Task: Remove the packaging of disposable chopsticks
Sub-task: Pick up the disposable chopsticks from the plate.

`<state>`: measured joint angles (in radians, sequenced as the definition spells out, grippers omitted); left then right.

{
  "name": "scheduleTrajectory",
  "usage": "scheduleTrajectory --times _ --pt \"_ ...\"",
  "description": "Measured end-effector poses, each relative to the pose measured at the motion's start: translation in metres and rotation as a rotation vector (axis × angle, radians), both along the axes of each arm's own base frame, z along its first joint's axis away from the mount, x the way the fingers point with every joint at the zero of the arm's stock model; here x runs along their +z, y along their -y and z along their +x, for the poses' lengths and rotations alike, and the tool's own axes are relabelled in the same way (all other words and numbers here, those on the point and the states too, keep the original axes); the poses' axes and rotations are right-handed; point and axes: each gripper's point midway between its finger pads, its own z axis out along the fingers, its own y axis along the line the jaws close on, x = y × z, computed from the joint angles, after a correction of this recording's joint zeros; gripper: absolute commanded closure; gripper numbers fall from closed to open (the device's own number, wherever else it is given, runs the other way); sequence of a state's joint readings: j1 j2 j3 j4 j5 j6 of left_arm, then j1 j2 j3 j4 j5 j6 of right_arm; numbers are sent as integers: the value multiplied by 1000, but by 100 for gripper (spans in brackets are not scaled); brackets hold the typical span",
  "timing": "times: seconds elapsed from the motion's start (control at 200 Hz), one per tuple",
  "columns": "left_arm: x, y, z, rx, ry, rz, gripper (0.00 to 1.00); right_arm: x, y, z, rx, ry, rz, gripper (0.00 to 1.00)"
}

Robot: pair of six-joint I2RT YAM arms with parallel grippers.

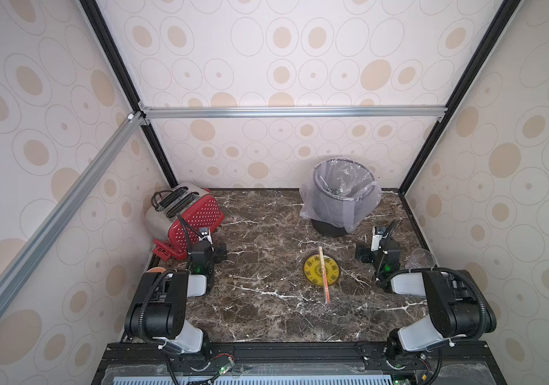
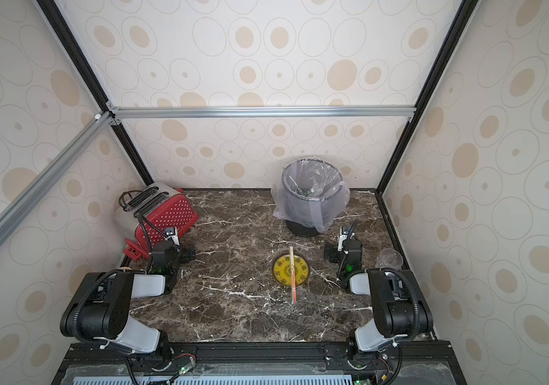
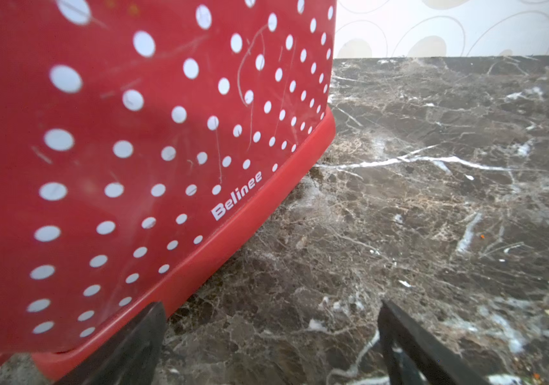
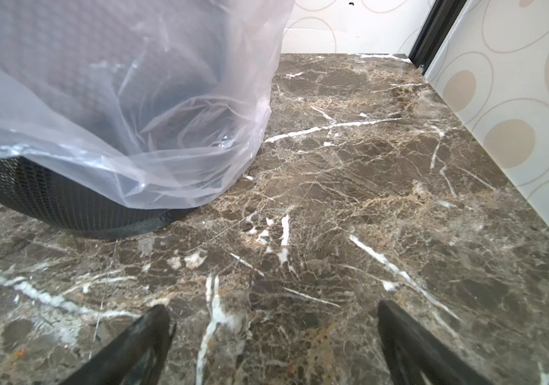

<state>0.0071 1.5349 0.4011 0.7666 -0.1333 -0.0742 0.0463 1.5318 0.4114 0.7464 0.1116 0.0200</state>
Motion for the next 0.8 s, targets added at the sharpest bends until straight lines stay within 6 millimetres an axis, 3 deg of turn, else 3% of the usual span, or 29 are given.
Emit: scheduleTrajectory --times 0.801 --pt "6 -3 2 5 25 15 1 4 0 2 4 18 -9 0"
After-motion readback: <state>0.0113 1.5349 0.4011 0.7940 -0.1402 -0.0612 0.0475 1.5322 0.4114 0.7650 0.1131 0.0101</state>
